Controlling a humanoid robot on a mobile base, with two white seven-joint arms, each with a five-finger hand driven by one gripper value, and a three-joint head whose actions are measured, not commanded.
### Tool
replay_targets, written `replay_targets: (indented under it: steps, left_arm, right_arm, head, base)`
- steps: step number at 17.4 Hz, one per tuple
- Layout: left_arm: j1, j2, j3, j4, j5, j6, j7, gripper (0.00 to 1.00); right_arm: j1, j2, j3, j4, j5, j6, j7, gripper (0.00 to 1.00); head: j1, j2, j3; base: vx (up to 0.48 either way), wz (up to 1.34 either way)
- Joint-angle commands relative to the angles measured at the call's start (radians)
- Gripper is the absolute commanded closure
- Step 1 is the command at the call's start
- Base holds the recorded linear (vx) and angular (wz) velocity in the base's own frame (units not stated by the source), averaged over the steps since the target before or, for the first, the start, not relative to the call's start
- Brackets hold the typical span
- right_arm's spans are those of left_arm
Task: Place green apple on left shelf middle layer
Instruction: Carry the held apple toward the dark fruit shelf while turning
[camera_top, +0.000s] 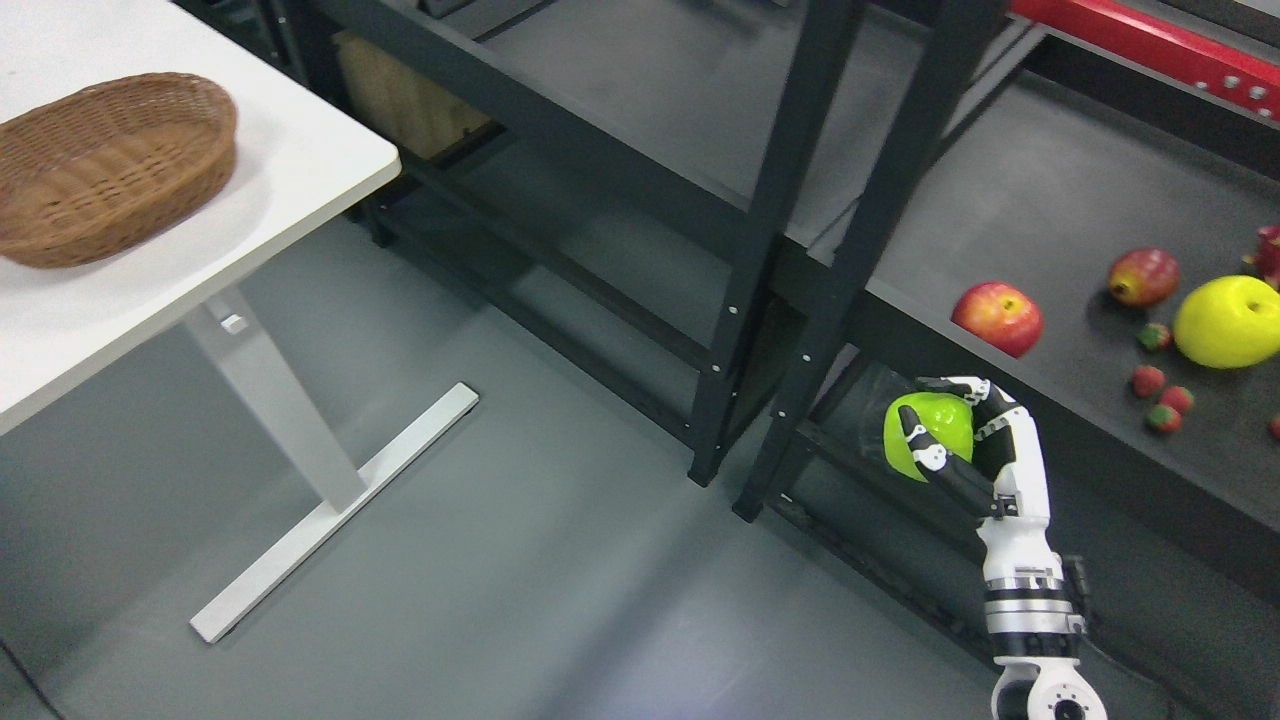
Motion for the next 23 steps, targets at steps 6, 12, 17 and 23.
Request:
replay_targets:
  steps: [6, 12, 17, 23]
  left_arm:
    - [-0.021, 0.017, 0.0, 0.0, 0.0, -0.001, -0.001, 0.0]
    - [-0.021, 0.017, 0.0, 0.0, 0.0, -0.001, -0.001, 0.0]
    - [-0.021, 0.017, 0.0, 0.0, 0.0, -0.001, -0.001, 0.0]
    - [-0.021, 0.017, 0.0, 0.0, 0.0, -0.001, -0.001, 0.0]
  right_arm:
    - [-0.009, -0.002, -0.007, -0.001, 0.001, 0.013, -0.001, 1.0]
    - [-0.009, -0.004, -0.007, -0.001, 0.015, 0.016, -0.001, 1.0]
    - [-0.012, -0.002, -0.007, -0.001, 0.032, 0.029, -0.001, 1.0]
    - [-0.014, -0.005, -0.008, -0.001, 0.032, 0.036, -0.001, 1.0]
  head:
    - [0.0, 0.0, 0.0]
    - [0.0, 0.0, 0.0]
    - [0.0, 0.0, 0.0]
    - [0.0, 0.0, 0.0]
  base:
    - [-0.05, -0.64]
    - [0.005, -0.39]
    - [0.057, -0.33]
    - [0.148, -0.25]
